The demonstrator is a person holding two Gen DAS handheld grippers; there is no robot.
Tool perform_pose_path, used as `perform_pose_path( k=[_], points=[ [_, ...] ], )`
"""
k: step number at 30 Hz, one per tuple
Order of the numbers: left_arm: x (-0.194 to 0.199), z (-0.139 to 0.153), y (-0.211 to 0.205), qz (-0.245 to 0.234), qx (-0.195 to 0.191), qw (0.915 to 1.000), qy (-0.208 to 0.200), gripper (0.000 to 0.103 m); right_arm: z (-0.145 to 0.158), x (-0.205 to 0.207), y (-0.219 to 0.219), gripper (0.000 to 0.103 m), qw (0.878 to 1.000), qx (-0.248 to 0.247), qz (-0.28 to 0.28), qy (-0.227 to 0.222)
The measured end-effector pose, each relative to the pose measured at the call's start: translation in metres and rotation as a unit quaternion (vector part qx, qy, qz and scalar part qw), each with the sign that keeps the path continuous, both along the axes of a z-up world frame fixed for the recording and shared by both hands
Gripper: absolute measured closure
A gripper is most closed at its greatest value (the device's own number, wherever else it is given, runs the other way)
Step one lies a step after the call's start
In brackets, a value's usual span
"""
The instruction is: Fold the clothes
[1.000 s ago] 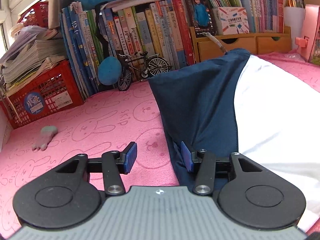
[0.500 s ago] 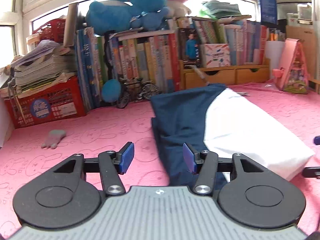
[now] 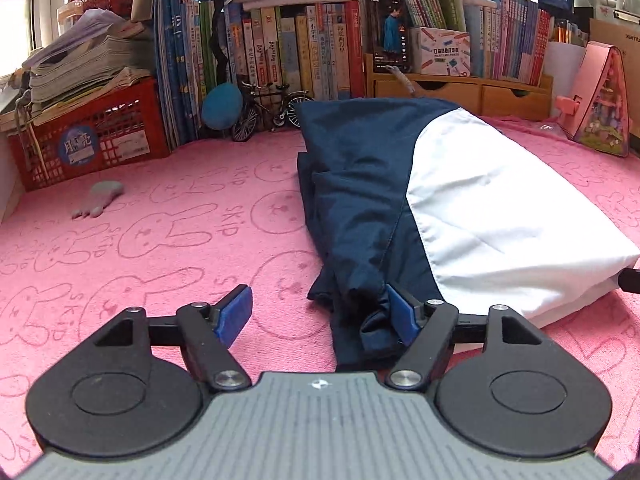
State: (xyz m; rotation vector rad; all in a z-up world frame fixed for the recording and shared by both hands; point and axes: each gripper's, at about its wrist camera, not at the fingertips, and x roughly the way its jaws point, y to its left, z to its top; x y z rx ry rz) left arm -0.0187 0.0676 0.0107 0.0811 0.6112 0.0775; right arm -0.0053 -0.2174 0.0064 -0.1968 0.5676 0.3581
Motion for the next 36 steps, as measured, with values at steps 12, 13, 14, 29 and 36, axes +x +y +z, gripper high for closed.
perform_pose_path(
  k=[12,13,14,29,36],
  points=[
    [0.006,0.021,0.002,0.031,-0.07,0.9968,-0.023,0.035,-0.002,0.0,0.028,0.008,1.0,0.021,0.005,-0.017],
    [0.009,0.016,0.003,0.039,-0.065,0.997,-0.014,0.035,-0.002,-0.001,0.029,0.008,1.0,0.012,-0.004,-0.025],
    [0.011,0.01,0.005,0.041,-0.068,0.9968,-0.004,0.032,-0.002,-0.002,0.027,0.008,0.999,0.001,-0.018,-0.038],
    [-0.003,-0.009,0.012,0.027,-0.075,0.9968,-0.005,0.027,-0.008,0.012,0.01,0.007,0.999,0.026,-0.019,0.013],
    [-0.017,-0.003,0.006,0.02,-0.072,0.9972,-0.012,0.026,-0.005,0.002,0.011,0.007,0.999,0.02,0.024,0.007]
  ],
)
